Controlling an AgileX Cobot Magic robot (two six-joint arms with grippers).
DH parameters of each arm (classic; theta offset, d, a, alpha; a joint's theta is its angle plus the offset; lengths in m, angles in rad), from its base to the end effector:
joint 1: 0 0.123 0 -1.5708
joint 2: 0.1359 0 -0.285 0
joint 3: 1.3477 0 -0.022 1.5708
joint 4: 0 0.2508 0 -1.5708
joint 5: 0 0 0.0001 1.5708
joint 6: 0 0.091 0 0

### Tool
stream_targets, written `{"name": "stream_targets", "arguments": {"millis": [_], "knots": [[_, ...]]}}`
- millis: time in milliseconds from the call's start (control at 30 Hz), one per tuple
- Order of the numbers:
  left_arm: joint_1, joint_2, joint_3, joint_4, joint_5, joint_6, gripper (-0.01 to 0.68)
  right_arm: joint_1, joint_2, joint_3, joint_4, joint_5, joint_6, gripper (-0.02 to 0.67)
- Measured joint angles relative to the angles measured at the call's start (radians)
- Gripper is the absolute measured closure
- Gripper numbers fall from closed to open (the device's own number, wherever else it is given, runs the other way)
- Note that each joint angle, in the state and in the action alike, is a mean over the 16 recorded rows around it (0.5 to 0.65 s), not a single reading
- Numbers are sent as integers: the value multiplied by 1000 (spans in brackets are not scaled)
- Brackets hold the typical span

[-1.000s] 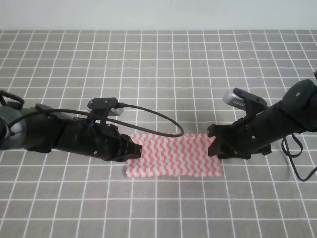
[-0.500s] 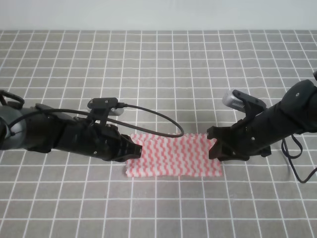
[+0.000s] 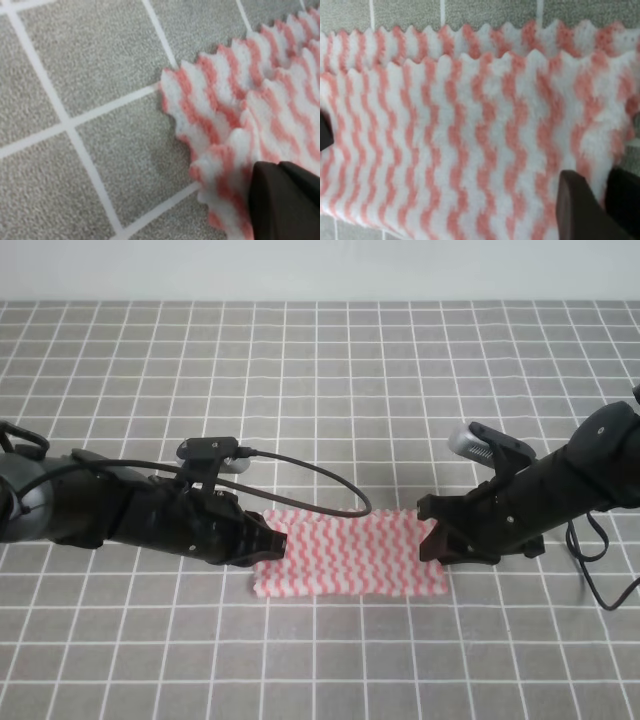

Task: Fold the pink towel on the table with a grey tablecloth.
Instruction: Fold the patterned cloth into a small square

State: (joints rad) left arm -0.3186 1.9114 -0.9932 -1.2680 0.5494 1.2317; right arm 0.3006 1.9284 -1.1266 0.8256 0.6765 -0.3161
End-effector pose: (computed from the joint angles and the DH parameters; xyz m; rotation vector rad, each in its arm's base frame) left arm 0.3256 -0.1552 0.1390 0.6150 2.4935 -0.7879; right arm 0.3382 0.1487 0.1506 -0.0044 2.8550 0.8281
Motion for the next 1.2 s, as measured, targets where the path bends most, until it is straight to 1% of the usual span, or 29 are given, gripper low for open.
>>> {"name": "stream_targets", "arguments": {"millis": [567, 900, 1200], "knots": [[1, 1, -2, -3, 0, 1, 675, 0, -11, -20, -3, 11, 6, 655], [1, 1, -3, -5, 0, 0, 675, 14, -28, -83, 7, 40, 5, 658], [1, 2, -4, -7, 0, 0, 675, 77, -24, -155, 29, 55, 3, 658]]}}
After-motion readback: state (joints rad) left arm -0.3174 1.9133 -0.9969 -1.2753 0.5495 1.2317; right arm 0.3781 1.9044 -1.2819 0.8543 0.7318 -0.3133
